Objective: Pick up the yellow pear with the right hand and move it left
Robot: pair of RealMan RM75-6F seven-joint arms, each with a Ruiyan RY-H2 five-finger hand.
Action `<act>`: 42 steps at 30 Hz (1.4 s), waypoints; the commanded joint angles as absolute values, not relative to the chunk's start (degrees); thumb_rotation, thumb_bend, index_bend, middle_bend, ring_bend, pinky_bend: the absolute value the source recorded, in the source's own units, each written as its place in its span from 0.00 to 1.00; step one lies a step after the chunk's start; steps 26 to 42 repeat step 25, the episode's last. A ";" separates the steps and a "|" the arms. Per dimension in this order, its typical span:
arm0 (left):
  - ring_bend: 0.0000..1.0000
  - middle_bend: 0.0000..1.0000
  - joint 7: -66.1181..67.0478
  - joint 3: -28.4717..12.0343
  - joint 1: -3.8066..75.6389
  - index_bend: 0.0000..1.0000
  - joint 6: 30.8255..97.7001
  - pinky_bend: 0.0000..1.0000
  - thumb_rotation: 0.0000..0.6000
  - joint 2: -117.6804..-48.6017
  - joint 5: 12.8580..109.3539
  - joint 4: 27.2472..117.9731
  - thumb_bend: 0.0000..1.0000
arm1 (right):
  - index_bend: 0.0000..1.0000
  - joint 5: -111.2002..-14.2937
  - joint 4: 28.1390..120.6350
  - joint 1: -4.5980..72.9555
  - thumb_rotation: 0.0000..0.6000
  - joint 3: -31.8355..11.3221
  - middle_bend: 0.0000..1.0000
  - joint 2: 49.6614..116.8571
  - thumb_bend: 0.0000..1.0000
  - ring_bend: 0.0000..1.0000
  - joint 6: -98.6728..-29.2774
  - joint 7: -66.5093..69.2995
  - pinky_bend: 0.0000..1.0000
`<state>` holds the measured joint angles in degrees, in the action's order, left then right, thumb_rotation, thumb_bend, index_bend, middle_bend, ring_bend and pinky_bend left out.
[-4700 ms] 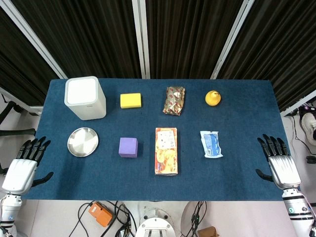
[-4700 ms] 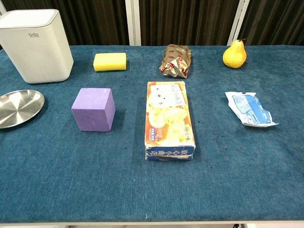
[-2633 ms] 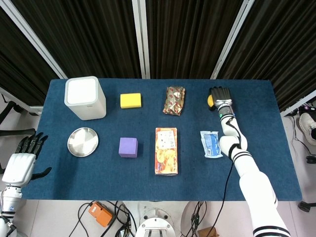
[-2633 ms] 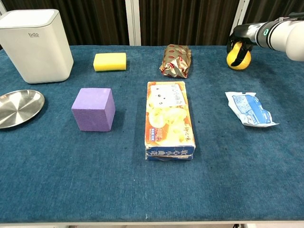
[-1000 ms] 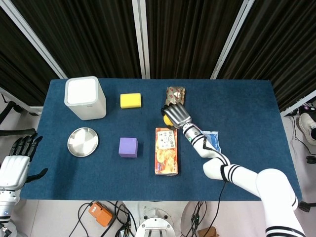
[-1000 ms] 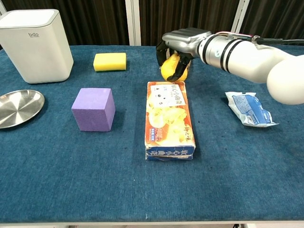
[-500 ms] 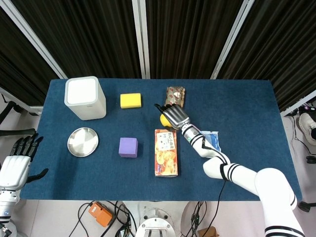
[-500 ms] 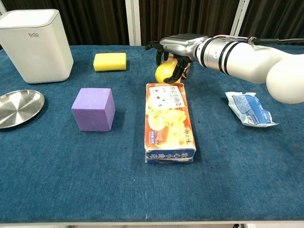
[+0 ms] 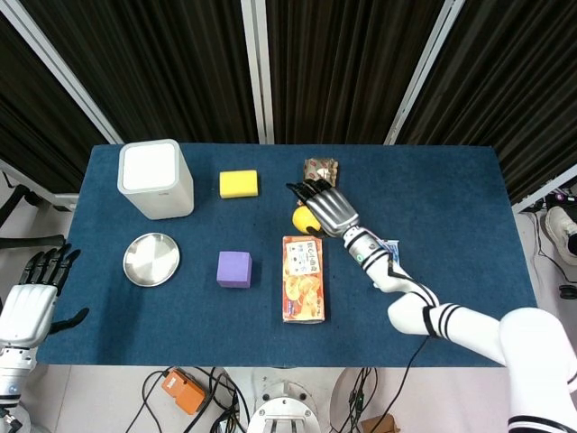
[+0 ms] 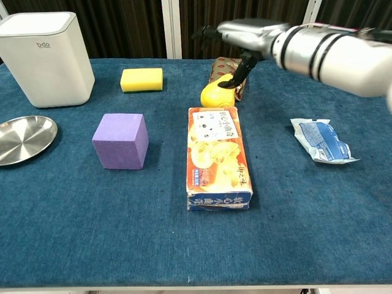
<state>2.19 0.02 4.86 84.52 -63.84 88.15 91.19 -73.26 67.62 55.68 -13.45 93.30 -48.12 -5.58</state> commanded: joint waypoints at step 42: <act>0.00 0.00 6.30 1.12 3.68 0.00 88.64 0.04 1.00 -66.31 93.13 90.38 0.12 | 0.00 -86.41 91.23 6.08 1.00 7.60 0.00 65.35 0.40 0.00 -95.64 -6.00 0.00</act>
